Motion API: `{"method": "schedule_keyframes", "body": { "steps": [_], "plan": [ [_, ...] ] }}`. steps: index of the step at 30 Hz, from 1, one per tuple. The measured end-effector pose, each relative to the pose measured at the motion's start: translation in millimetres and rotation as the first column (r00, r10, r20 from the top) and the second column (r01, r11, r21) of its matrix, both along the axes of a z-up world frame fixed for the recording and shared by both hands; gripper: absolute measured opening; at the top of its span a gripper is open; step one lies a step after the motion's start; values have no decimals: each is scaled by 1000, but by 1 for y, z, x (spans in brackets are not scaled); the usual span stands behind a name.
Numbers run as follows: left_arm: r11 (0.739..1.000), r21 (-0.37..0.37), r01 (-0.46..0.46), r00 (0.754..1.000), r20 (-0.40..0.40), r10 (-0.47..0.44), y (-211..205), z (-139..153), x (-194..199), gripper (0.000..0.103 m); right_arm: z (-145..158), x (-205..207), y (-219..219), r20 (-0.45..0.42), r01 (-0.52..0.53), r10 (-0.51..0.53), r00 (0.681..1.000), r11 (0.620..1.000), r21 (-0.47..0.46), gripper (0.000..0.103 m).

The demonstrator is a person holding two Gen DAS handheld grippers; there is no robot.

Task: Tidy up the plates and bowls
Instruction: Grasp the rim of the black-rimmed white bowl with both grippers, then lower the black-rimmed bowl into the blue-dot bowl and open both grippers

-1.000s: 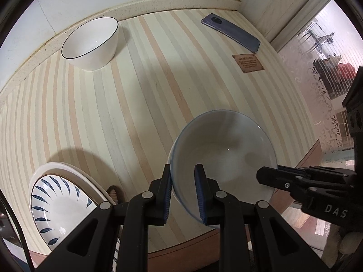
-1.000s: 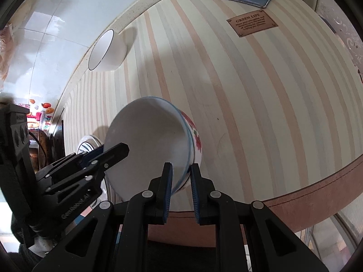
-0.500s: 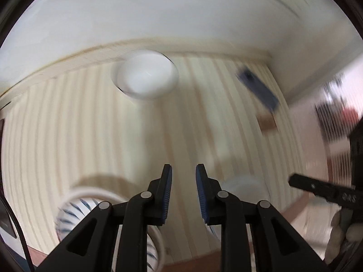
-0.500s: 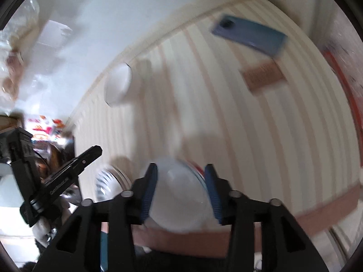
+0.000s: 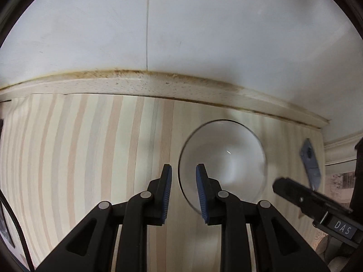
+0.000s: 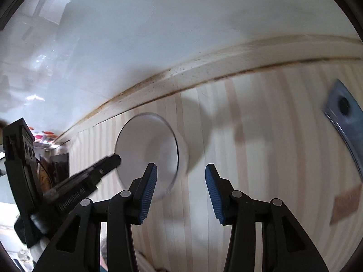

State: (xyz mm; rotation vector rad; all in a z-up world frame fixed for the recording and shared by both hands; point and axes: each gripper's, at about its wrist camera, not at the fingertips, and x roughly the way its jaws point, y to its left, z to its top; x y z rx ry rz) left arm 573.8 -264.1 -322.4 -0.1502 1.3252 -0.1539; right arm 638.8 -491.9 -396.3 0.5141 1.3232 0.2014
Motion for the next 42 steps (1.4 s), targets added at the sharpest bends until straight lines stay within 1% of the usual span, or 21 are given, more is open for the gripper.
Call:
{"method": "schedule_keyframes", "body": {
  "steps": [2,4,6,7,9,12,16,20,24,28,34,38,42],
  "plan": [
    [1000,-3,10,1000,-18,-10,-1,-12,4,20,-9,12,2,-21,-2,2,1000,1000,0,46],
    [1000,-1,16,1000,-17,-16,-3,-18,6,19,-16,19,5,-35,-7,7,999,1000,-10,40],
    [999,13,41,999,-9,-41,-7,-22,6,16,-21,23,9,-41,-28,27,999,999,-24,28],
    [999,8,49,999,-4,-49,-8,-23,6,14,-23,24,10,-44,-33,31,999,999,-29,26],
    [999,14,50,999,1,-50,-8,-23,6,14,-27,25,11,-51,-39,38,998,999,-30,19],
    [999,4,44,999,-4,-44,-9,-22,9,14,-31,23,13,-55,-27,25,998,999,-23,14],
    [998,15,55,998,0,-55,-12,-18,10,14,-27,22,17,-47,-26,23,999,997,-68,14],
    [998,15,65,998,10,-65,-16,-13,7,14,-20,18,14,-46,-24,21,999,998,-61,14],
    [998,2,64,998,1,-64,-17,-4,2,14,-12,13,11,-50,-18,15,999,998,-54,14],
    [996,-11,86,996,-1,-86,-20,8,-7,14,1,2,2,-50,-14,12,999,999,-48,14],
    [993,-23,117,993,5,-117,-25,28,-30,14,22,-24,-14,-41,7,-8,999,999,-41,14],
    [990,-64,129,991,-18,-131,-28,43,-51,14,38,-54,-25,-45,21,-22,999,999,-25,14],
    [982,-71,172,984,-23,-174,-42,57,-76,14,51,-88,-36,-52,32,-33,998,999,-21,14]
  ]
}}
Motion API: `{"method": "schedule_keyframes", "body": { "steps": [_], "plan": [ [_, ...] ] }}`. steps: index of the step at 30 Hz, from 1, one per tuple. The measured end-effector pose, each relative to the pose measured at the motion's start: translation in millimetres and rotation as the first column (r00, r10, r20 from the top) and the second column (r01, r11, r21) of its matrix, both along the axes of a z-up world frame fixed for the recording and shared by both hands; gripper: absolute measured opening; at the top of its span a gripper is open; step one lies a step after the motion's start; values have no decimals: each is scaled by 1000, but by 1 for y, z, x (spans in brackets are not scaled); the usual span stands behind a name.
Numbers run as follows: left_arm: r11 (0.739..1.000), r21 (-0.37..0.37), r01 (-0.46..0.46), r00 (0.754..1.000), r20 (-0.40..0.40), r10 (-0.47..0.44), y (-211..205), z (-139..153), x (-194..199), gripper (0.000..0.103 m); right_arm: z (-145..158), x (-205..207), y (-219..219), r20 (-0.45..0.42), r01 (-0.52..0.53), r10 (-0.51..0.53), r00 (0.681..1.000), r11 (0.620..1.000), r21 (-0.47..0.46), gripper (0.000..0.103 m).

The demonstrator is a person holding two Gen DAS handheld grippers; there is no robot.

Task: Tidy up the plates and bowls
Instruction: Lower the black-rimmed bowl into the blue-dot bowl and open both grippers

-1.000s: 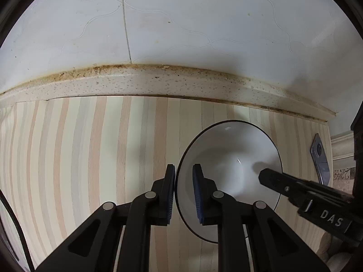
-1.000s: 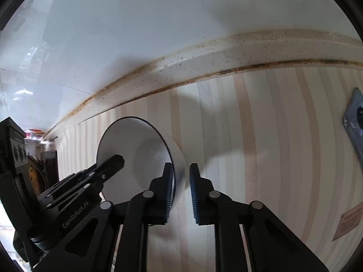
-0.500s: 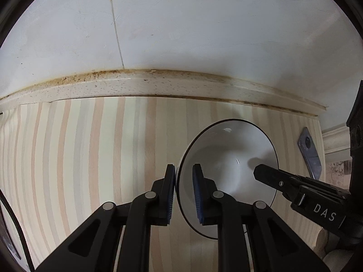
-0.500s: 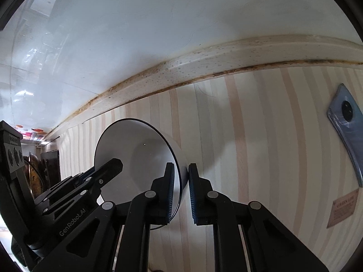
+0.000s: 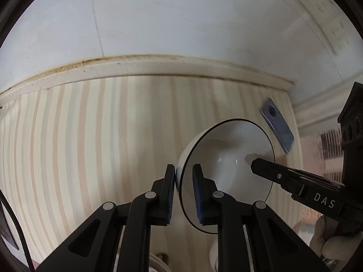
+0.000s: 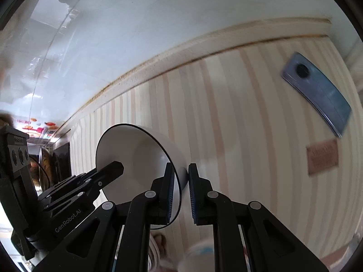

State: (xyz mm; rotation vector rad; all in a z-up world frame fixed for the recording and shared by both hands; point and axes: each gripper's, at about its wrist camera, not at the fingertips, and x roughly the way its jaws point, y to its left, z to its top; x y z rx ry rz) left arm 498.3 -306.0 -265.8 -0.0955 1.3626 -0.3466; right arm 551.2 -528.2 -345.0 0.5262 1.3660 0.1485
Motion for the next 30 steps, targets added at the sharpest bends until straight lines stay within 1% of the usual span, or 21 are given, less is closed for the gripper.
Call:
{"method": "schedule_keyframes", "body": {
  "steps": [3,9,15,19,22,27,30],
  "plan": [
    [999,4,39,999,3,-39,-13,8,-21,14,10,-29,-8,-4,6,-6,1000,1000,-15,14],
    [995,-22,100,994,-42,-101,-32,15,-64,14,23,-91,-32,-23,47,-48,999,999,-16,14],
    [988,-18,156,985,-68,-156,-50,13,-100,14,29,-149,-45,-38,72,-73,997,997,-23,14],
    [984,-4,180,980,-84,-179,-57,8,-116,14,22,-171,-49,-63,81,-81,995,997,-14,14],
    [982,3,188,978,-95,-187,-62,3,-129,14,13,-179,-51,-83,89,-89,993,996,-3,14],
    [979,28,202,973,-116,-197,-65,-9,-142,14,-2,-182,-51,-119,93,-91,989,996,7,14],
    [978,42,205,971,-132,-198,-67,-16,-141,14,-10,-183,-49,-140,84,-83,987,996,1,14]
  ]
}}
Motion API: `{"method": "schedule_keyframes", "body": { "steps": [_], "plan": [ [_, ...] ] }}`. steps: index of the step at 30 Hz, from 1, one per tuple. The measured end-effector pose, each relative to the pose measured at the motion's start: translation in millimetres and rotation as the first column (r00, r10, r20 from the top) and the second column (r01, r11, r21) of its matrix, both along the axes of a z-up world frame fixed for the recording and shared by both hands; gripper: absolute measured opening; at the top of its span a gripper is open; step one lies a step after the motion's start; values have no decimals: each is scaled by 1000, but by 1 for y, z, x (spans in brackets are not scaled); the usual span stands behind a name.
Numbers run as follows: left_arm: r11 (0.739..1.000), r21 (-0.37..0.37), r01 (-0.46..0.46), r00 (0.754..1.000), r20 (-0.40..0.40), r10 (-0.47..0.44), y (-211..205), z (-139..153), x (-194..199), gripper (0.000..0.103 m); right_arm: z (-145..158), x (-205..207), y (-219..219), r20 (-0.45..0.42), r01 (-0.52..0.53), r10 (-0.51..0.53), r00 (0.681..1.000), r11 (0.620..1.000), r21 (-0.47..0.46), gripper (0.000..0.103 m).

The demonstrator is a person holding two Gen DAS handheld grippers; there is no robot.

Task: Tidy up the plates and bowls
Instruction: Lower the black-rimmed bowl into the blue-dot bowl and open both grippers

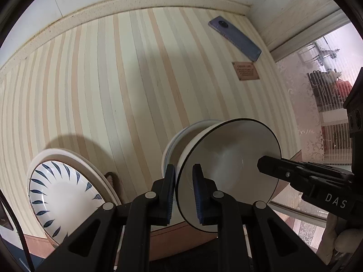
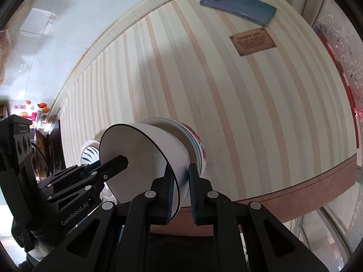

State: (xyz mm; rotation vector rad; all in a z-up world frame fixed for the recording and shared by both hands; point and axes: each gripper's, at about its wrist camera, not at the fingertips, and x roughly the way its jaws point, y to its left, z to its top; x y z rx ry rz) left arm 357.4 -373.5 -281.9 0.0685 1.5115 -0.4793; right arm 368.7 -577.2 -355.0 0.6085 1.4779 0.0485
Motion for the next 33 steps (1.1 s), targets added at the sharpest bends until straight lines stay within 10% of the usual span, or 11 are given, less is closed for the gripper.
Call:
{"method": "schedule_keyframes", "body": {
  "steps": [25,30,33],
  "plan": [
    [998,63,14,998,54,-18,-4,-3,0,14,-1,7,0,-18,19,-20,1000,999,-37,19],
    [995,93,26,988,146,-40,-1,26,-10,15,33,-8,0,42,27,-22,999,993,-112,59],
    [997,78,21,979,199,-36,5,50,-18,16,54,-20,2,70,28,-18,997,990,-141,61]
  ]
}}
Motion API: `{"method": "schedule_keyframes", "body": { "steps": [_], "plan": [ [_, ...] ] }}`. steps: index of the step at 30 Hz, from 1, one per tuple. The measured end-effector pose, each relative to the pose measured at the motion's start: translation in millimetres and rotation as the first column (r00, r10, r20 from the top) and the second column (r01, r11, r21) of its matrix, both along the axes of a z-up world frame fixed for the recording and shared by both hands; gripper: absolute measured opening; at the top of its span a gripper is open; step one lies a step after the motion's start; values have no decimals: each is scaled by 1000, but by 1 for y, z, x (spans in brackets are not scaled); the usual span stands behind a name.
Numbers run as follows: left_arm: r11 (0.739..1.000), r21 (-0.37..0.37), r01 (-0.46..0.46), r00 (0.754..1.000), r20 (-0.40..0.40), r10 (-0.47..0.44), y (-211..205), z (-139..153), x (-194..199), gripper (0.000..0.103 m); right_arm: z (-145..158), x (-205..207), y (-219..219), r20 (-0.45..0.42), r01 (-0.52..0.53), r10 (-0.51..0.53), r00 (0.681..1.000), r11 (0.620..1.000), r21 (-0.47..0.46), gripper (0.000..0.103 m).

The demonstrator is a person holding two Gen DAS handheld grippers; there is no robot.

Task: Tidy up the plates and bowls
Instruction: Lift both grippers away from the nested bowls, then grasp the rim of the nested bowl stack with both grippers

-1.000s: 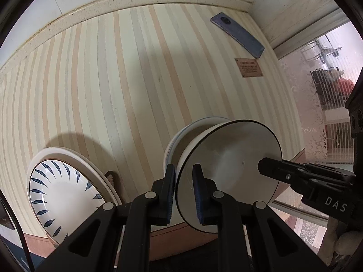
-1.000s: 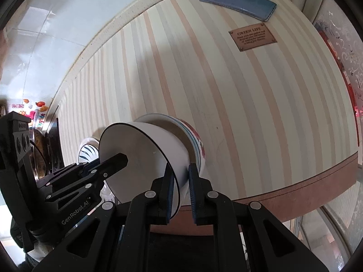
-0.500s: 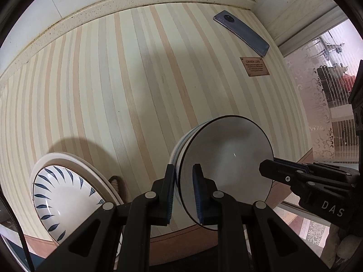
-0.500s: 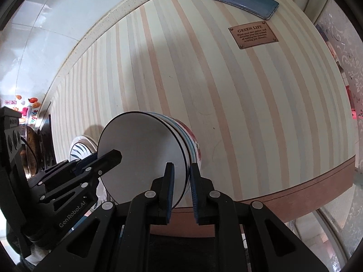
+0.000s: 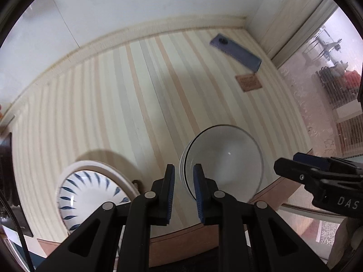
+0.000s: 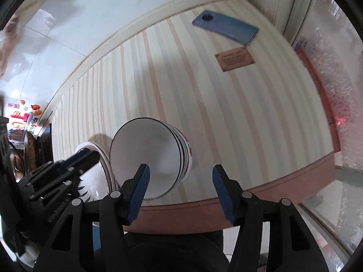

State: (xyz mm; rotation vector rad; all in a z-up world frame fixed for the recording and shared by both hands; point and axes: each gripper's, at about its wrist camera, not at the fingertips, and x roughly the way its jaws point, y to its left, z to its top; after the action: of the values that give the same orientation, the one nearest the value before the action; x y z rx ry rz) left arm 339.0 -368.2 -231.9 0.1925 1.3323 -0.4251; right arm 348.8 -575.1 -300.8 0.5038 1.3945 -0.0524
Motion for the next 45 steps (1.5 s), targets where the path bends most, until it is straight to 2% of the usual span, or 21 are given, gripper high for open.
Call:
{"method": "schedule_keyframes", "body": {
  "steps": [2,5,9,10,11,13,14,19,26,30,34,39,43,45],
  "plan": [
    [1000,-28,-2,1000,26,3,5,16,-5,16,14,-10,3,22,-1,1,1000,1000,5,63],
    [998,-62,-17,998,64,21,13,39,-10,23,39,-23,6,71,-9,8,997,1000,20,75],
    [996,-90,-25,992,120,36,20,67,-14,25,67,-35,12,119,-27,25,993,999,17,82],
    [995,-98,-24,991,126,37,22,72,-15,31,73,-37,14,128,-28,26,991,999,17,83],
    [994,-110,-21,991,130,35,23,78,-16,44,79,-40,15,138,-30,28,990,999,16,84],
    [991,-134,-19,991,130,37,26,87,-17,61,93,-47,20,154,-42,42,987,999,-5,87],
    [988,-154,-16,991,129,36,27,91,-18,65,100,-51,23,164,-41,43,986,999,-15,88],
    [981,-193,0,988,153,30,28,112,-26,68,124,-67,33,198,-39,46,979,998,-41,90],
    [972,-236,12,984,174,30,31,127,-34,69,134,-78,37,222,-27,37,974,998,-49,91],
    [971,-240,-2,989,145,38,30,112,-30,69,120,-75,31,202,-15,21,979,999,-28,92],
    [976,-212,-39,993,97,61,28,78,-20,68,90,-65,24,164,-11,9,986,1000,13,92],
    [981,-177,-80,997,-1,81,27,25,-1,68,20,-43,9,85,12,-23,996,991,130,93],
    [977,-176,-124,987,-119,104,27,-19,18,67,-47,-29,-7,1,81,-85,996,957,277,93],
    [973,-183,-137,980,-171,106,26,-38,26,67,-73,-25,-9,-33,99,-93,995,945,311,93]
  ]
}}
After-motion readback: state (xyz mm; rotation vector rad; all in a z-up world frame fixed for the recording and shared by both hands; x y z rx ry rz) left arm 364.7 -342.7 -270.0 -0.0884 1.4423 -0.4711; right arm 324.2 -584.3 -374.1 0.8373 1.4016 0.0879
